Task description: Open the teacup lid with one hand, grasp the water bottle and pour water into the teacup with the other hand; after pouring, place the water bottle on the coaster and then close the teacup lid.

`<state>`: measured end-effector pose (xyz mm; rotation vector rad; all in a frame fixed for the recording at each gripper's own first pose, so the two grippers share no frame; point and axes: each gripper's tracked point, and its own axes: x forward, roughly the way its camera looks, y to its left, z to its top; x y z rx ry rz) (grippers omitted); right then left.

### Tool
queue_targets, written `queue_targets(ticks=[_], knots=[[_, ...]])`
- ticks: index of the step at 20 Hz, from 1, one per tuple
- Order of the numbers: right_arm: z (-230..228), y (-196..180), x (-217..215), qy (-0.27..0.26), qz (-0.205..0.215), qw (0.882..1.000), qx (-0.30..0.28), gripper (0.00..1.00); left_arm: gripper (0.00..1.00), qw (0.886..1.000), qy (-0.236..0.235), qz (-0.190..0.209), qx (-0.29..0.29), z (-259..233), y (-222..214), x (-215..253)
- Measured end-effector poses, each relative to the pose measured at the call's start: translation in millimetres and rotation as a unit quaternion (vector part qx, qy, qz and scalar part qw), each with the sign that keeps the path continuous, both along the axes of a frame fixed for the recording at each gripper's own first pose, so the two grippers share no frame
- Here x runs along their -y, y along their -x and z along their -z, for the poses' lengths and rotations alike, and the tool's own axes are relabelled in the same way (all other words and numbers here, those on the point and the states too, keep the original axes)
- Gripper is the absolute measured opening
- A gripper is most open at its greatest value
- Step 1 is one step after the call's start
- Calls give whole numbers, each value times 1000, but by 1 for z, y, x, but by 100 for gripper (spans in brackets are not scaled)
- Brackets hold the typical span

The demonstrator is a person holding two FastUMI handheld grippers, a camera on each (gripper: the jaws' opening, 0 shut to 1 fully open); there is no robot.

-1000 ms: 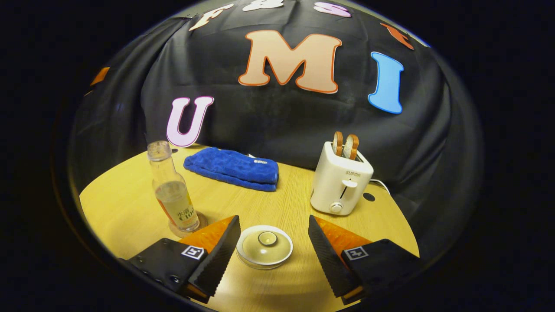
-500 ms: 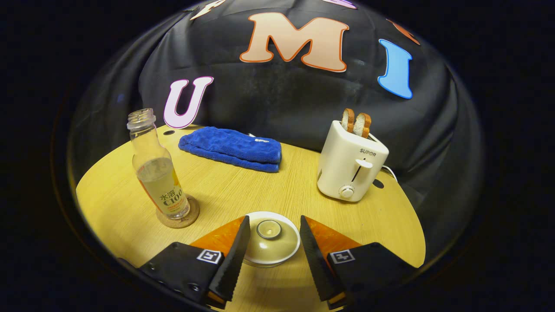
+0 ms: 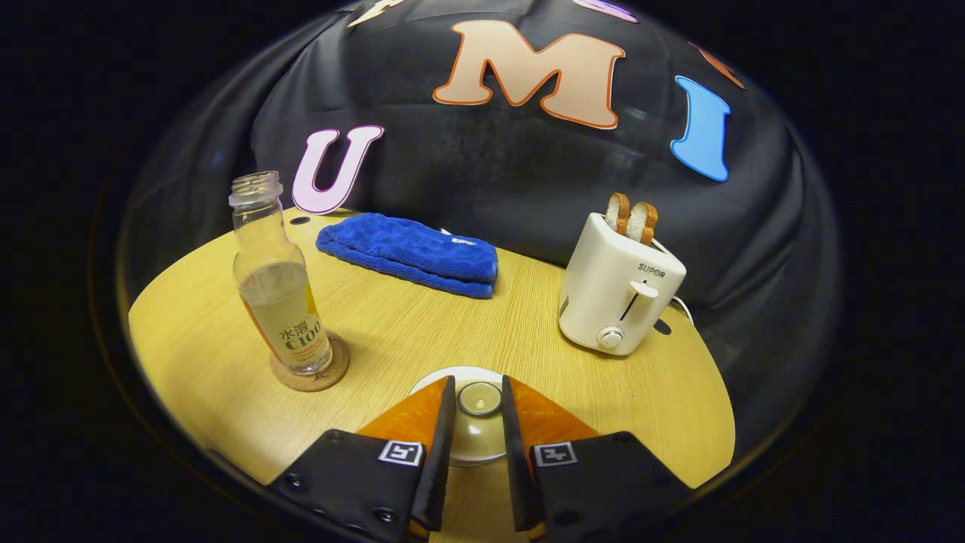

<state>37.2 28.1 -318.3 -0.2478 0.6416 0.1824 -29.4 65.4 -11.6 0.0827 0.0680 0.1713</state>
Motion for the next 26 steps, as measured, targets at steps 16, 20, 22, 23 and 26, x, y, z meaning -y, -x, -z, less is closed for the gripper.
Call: queue_targets(ticks=[16,20,22,23,26], knots=[[-45,4,-3,-39,17,999,6,29,96,993,43,108,-28,57,-8,57],[-68,9,2,-53,35,998,12,29,96,985,60,155,-41,91,-7,80],[-77,12,9,-46,42,998,14,29,97,982,51,173,-52,109,-7,88],[-83,14,12,-43,44,998,19,29,97,980,47,182,-57,117,-6,93],[-97,20,15,-42,52,997,27,29,96,971,58,216,-81,144,-5,111]])
